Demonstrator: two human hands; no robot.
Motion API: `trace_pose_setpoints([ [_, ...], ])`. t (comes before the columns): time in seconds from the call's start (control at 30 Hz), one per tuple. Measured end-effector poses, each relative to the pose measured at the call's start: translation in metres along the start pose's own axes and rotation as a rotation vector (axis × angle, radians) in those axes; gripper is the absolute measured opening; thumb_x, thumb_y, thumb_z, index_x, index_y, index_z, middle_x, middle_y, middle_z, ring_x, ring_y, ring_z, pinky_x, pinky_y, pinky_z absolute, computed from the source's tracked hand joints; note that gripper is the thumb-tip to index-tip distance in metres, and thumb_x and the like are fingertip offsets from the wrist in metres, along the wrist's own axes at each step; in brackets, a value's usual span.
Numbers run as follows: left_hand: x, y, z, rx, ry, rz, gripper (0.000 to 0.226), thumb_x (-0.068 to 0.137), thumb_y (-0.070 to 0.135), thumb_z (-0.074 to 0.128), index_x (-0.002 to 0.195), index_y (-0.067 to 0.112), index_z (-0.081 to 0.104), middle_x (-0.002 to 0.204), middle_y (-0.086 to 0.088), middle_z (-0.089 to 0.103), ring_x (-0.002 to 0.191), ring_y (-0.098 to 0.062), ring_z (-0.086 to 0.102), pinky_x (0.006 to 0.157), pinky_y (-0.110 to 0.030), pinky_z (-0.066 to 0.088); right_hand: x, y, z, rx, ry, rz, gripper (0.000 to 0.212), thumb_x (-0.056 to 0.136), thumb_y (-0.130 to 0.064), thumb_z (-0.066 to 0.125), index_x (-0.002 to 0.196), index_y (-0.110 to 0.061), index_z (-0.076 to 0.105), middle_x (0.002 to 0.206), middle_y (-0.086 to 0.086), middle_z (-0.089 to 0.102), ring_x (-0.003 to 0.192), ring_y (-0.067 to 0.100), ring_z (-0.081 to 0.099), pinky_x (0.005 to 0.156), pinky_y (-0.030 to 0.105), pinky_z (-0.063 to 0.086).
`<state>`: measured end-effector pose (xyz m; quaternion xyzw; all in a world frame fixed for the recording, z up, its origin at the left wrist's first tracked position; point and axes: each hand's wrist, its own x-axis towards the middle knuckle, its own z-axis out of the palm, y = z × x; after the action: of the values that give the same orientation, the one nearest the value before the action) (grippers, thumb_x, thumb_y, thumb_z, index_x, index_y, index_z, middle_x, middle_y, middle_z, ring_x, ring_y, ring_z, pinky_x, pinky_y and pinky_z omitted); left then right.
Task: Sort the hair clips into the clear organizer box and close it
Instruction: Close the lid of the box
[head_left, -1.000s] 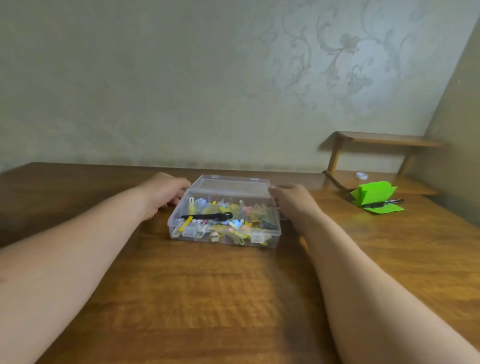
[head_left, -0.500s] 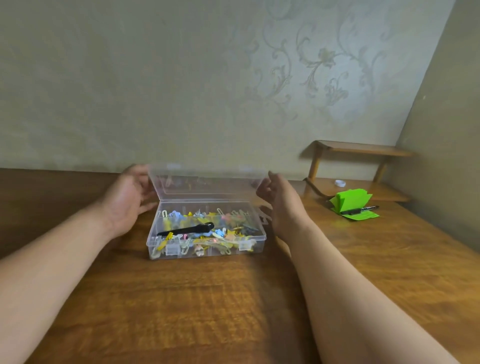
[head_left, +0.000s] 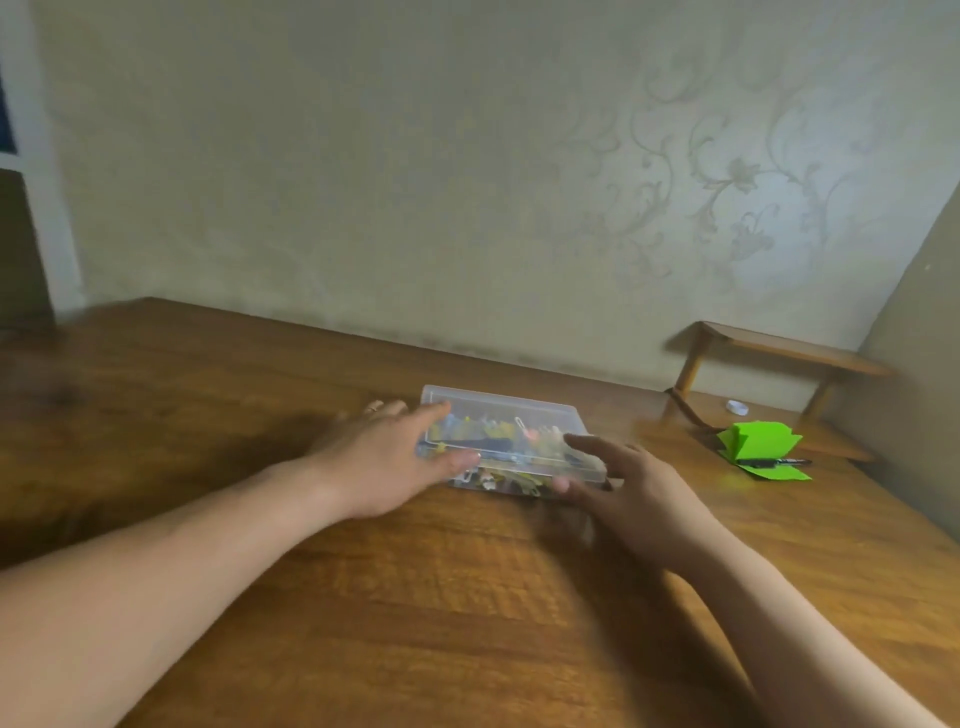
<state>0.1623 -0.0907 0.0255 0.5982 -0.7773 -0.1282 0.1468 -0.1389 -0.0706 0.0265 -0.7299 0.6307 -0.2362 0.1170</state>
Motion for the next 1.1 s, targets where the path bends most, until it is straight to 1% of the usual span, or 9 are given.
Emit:
trace_pose_setpoints([
  [0.07,-0.005,-0.010,-0.003,0.070,-0.008,0.018,0.105,0.078,0.103,0.020,0.166,0.047,0.015,0.173,0.004,0.029,0.161,-0.026,0.024,0.127,-0.056,0.024,-0.004,-0.013,0.005,-0.044,-0.008,0.009,0.070,0.078,-0.077,0.072,0.143,-0.063,0.049,0.127,-0.010,0.065,0.093,0.000,0.063,0.071,0.020,0.048],
  [0.13,-0.007,-0.024,-0.009,0.111,-0.019,0.029,0.112,0.074,0.106,0.023,0.167,0.046,0.009,0.176,0.004,0.022,0.163,-0.026,0.019,0.129,-0.058,0.019,-0.002,-0.027,0.015,-0.077,0.012,-0.003,0.070,0.079,-0.073,0.075,0.143,-0.063,0.049,0.125,-0.009,0.068,0.092,0.003,0.063,0.073,0.026,0.050],
  [0.23,-0.007,-0.055,-0.021,0.151,-0.007,0.017,0.118,0.070,0.106,0.036,0.168,0.046,0.006,0.177,0.004,0.017,0.164,-0.026,0.015,0.129,-0.059,0.014,0.009,-0.052,0.037,-0.116,0.029,-0.027,0.072,0.079,-0.077,0.072,0.144,-0.062,0.046,0.125,-0.009,0.069,0.095,0.008,0.067,0.079,0.032,0.056],
  [0.4,-0.005,-0.134,-0.050,0.151,0.073,-0.046,0.112,0.073,0.100,0.047,0.166,0.048,0.014,0.175,0.009,0.024,0.162,-0.025,0.022,0.128,-0.059,0.018,0.051,-0.109,0.090,-0.164,0.040,-0.122,0.076,0.082,-0.081,0.064,0.150,-0.056,0.039,0.123,-0.004,0.069,0.107,0.022,0.067,0.085,0.036,0.055],
  [0.57,0.003,-0.217,-0.082,0.182,0.152,-0.108,0.104,0.077,0.093,0.054,0.165,0.046,0.023,0.172,0.008,0.034,0.157,-0.024,0.034,0.125,-0.056,0.029,0.105,-0.179,0.142,-0.225,0.071,-0.212,0.068,0.090,-0.075,0.058,0.150,-0.049,0.041,0.121,0.003,0.068,0.111,0.028,0.064,0.091,0.039,0.054],
  [0.7,0.027,-0.274,-0.096,0.088,0.204,-0.177,0.097,0.077,0.088,0.062,0.161,0.051,0.030,0.166,0.006,0.044,0.149,-0.027,0.045,0.120,-0.054,0.036,0.157,-0.216,0.181,-0.254,0.113,-0.226,0.065,0.091,-0.076,0.055,0.147,-0.047,0.042,0.124,0.006,0.067,0.114,0.031,0.064,0.094,0.043,0.052],
  [0.8,0.053,-0.301,-0.101,0.008,0.241,-0.214,0.090,0.084,0.076,0.069,0.161,0.046,0.033,0.166,0.002,0.044,0.145,-0.027,0.050,0.110,-0.044,0.045,0.195,-0.233,0.202,-0.226,0.124,-0.210,0.065,0.089,-0.076,0.056,0.145,-0.047,0.044,0.128,0.006,0.067,0.118,0.032,0.063,0.098,0.045,0.050],
  [0.93,0.088,-0.318,-0.102,-0.032,0.273,-0.232,0.084,0.094,0.062,0.070,0.165,0.039,0.031,0.166,-0.003,0.044,0.144,-0.027,0.050,0.096,-0.033,0.038,0.235,-0.244,0.219,-0.228,0.133,-0.182,0.064,0.089,-0.075,0.056,0.144,-0.046,0.043,0.127,0.007,0.068,0.119,0.033,0.063,0.099,0.046,0.048],
  [1.1,0.110,-0.332,-0.103,-0.066,0.243,-0.254,0.084,0.093,0.062,0.070,0.164,0.043,0.029,0.166,-0.003,0.044,0.146,-0.028,0.049,0.107,-0.038,0.040,0.254,-0.248,0.226,-0.240,0.143,-0.160,0.060,0.093,-0.073,0.053,0.144,-0.044,0.042,0.122,0.007,0.068,0.118,0.032,0.063,0.100,0.047,0.042],
])
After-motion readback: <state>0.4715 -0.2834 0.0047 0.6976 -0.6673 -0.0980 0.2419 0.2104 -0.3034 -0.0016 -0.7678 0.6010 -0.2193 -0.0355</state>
